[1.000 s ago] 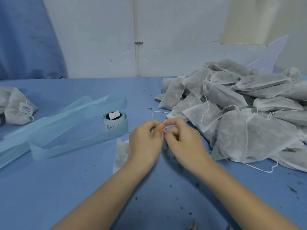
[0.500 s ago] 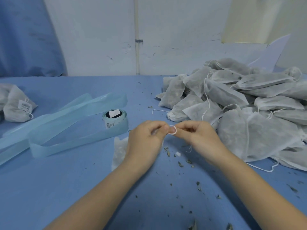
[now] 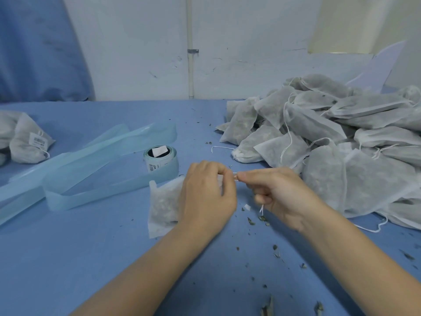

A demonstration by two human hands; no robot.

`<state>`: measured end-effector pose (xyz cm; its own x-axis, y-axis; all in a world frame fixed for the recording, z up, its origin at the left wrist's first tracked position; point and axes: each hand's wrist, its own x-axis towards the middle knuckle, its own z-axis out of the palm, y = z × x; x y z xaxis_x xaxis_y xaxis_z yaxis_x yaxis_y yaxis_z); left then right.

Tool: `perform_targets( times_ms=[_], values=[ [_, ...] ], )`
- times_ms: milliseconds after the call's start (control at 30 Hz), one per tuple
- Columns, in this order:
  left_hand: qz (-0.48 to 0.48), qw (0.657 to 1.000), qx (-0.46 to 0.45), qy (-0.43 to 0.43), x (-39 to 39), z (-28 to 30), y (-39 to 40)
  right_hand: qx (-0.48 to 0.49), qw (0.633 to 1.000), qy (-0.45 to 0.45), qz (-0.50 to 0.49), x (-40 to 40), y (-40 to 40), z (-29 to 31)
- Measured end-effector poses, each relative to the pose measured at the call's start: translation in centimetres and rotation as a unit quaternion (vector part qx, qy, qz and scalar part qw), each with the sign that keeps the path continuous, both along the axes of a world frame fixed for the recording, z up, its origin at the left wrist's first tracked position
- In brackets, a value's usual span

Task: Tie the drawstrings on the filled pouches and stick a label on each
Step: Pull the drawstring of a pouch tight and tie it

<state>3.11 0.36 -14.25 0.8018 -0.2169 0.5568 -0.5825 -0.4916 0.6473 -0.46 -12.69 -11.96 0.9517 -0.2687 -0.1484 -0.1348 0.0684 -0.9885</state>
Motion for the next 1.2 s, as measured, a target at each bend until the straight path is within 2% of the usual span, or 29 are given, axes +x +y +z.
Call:
perform_targets(
  times_ms=[133,233,300,400,467,600,667,767,867,933,1033,1200],
  values=[
    [-0.016,0.999,-0.004,0.05,0.2,0.0,-0.1,0.11,0.994,0.02,0.016,-0.1,0.1,0.2],
    [-0.057,0.997,0.009,0.053,0.3,0.0,0.0,0.247,0.966,0.035,0.072,-0.2,0.3,0.6],
    [-0.088,0.994,0.006,0.058,0.2,0.0,0.2,0.286,0.953,0.032,0.095,-0.2,0.4,0.6],
    [-0.123,0.979,-0.123,0.105,-0.1,0.7,0.6,0.264,0.961,0.021,0.079,-0.2,0.3,0.6],
    [-0.13,0.974,-0.164,0.088,-0.3,1.0,0.8,0.25,0.966,0.015,0.064,-0.2,0.2,0.5],
    [-0.088,0.986,-0.137,0.024,-0.3,0.8,0.6,0.249,0.967,0.008,0.047,-0.2,0.1,0.3],
    [-0.058,0.99,-0.127,-0.002,-0.1,0.7,0.4,0.213,0.977,-0.007,0.019,-0.2,0.2,0.1],
    [0.003,0.994,-0.043,-0.103,0.1,0.7,0.5,0.052,0.997,-0.051,-0.03,-0.3,0.4,-0.3],
    [0.028,0.987,0.013,-0.161,0.1,0.5,0.5,-0.093,0.99,-0.095,-0.055,-0.6,0.6,-0.6],
    [0.026,0.988,0.017,-0.152,0.0,0.5,0.3,-0.118,0.982,-0.128,-0.068,-0.6,0.7,-0.7],
    [0.023,0.996,0.003,-0.085,0.0,0.8,0.1,-0.125,0.976,-0.167,-0.059,-0.4,1.2,-1.1],
    [0.036,0.999,0.0,-0.013,0.0,1.0,-0.3,-0.087,0.981,-0.174,-0.02,0.2,2.5,-1.5]
  ],
)
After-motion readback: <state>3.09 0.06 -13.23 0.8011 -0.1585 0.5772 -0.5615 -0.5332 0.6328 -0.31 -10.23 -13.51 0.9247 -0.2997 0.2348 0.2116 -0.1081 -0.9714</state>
